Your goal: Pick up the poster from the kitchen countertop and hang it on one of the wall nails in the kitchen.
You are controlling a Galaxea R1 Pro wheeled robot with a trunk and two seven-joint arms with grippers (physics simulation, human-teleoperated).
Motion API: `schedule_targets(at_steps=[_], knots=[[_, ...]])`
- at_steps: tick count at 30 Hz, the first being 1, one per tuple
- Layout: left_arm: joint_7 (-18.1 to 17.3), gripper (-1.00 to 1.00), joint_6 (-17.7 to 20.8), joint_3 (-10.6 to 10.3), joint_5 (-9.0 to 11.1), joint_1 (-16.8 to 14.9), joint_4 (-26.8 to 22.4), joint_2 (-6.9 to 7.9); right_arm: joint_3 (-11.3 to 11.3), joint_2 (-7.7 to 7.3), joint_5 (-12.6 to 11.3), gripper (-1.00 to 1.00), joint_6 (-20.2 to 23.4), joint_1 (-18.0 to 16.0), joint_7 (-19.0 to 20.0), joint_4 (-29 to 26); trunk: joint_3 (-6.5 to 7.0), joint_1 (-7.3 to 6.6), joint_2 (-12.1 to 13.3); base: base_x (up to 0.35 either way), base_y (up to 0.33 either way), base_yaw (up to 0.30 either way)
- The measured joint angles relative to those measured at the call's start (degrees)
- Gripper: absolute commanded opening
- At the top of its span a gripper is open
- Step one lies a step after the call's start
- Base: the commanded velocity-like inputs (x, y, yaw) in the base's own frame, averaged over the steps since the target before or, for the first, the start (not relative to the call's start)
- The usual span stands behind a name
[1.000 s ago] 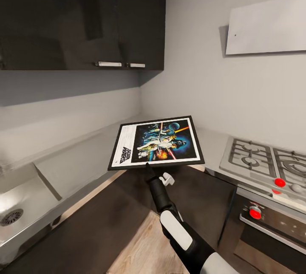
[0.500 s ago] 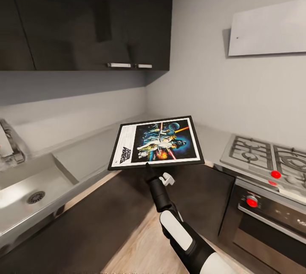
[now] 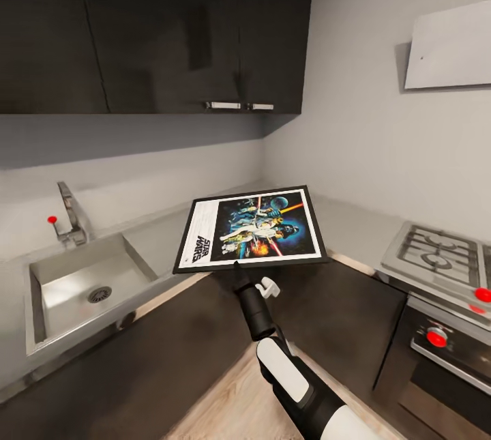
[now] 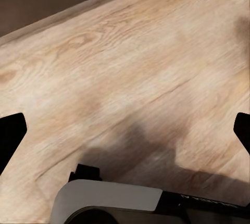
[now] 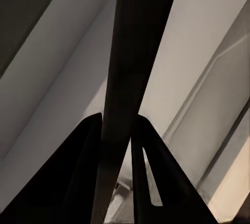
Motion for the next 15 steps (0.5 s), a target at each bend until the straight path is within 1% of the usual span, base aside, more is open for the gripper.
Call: schedule_targets(at_steps=[3, 8, 11, 15], knots=[[0.00, 1.00, 0.00, 0.00, 0.00, 0.00, 0.01, 0.00, -0.02, 0.00, 0.03, -1.00, -0.04, 0.00, 0.02, 0.00, 0.05, 0.00, 0.00, -0.270, -0.168, 0.176], [0.00, 1.00, 0.00, 0.00, -0.01, 0.00, 0.01, 0.00, -0.05, 0.00, 0.06, -1.00, -0.05, 0.02, 0.03, -0.01, 0.08, 0.01, 0.00, -0.285, -0.175, 0.057], [0.00, 1.00, 0.00, 0.03, 0.00, 0.00, 0.01, 0.00, -0.01, 0.00, 0.09, -1.00, -0.05, 0.01, 0.03, -0.07, 0.08, -0.01, 0.01, -0.092, -0.060, 0.038], [0.00, 1.00, 0.00, 0.01, -0.01, 0.00, -0.02, 0.00, -0.01, 0.00, 0.08, -1.00, -0.05, 0.00, 0.04, -0.08, 0.17, -0.02, 0.00, -0.033, -0.021, 0.153]])
